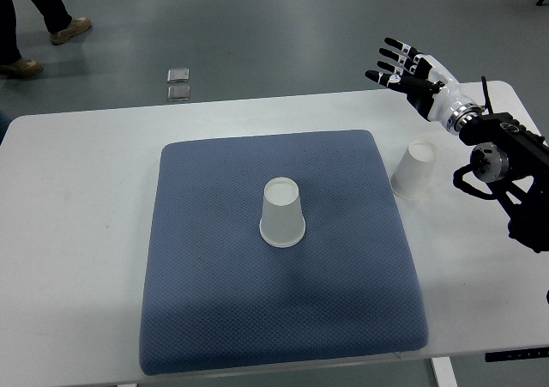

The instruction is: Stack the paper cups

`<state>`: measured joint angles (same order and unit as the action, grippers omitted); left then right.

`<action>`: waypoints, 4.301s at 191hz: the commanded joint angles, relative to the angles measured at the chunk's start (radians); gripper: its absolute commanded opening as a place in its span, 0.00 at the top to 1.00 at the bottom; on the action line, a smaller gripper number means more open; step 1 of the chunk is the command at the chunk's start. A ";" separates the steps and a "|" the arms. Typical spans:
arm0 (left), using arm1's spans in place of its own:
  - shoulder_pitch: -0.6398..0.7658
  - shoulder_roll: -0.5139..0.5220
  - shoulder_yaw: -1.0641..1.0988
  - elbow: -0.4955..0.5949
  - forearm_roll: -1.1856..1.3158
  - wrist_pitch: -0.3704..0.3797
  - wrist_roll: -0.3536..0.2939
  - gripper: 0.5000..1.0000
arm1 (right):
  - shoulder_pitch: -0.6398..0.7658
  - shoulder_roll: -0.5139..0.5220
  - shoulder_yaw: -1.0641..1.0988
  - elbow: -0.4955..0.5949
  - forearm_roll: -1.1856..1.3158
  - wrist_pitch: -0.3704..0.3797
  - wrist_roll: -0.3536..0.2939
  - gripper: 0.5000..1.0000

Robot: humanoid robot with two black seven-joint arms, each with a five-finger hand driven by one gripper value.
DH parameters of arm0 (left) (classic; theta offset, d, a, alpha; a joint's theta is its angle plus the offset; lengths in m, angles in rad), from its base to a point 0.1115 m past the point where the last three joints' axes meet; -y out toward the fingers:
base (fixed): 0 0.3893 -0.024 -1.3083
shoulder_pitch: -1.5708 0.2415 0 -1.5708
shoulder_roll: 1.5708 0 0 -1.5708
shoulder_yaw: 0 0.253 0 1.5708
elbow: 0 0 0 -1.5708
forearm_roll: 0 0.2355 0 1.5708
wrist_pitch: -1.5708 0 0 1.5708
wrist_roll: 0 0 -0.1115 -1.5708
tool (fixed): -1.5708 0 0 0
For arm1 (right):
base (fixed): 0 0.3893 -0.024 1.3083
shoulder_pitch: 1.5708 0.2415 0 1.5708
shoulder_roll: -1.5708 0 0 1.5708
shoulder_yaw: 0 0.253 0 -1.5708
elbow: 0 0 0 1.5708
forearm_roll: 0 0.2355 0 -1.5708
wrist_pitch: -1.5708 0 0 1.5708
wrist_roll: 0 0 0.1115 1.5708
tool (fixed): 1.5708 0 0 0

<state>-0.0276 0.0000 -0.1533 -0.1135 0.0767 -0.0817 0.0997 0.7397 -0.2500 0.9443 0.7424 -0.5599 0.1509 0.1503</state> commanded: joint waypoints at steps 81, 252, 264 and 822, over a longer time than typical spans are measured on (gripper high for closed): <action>0.002 0.000 -0.002 0.000 0.000 0.000 0.000 0.00 | -0.010 0.000 -0.004 0.005 0.000 0.009 0.011 0.16; 0.002 0.000 -0.002 0.000 0.000 0.000 0.000 0.00 | 0.000 -0.040 0.007 0.003 0.012 0.045 0.015 0.16; 0.002 0.000 -0.002 0.000 0.000 0.000 0.000 0.00 | -0.003 -0.043 0.008 0.005 0.012 0.047 0.017 0.16; 0.002 0.000 -0.002 0.000 0.000 0.000 0.000 0.00 | 0.216 -0.328 -0.680 0.040 -0.882 0.095 0.121 0.43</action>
<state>-0.0261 0.0000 -0.1548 -0.1135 0.0767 -0.0813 0.0997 0.9550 -0.5783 0.2665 0.7818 -1.4419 0.2453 0.2697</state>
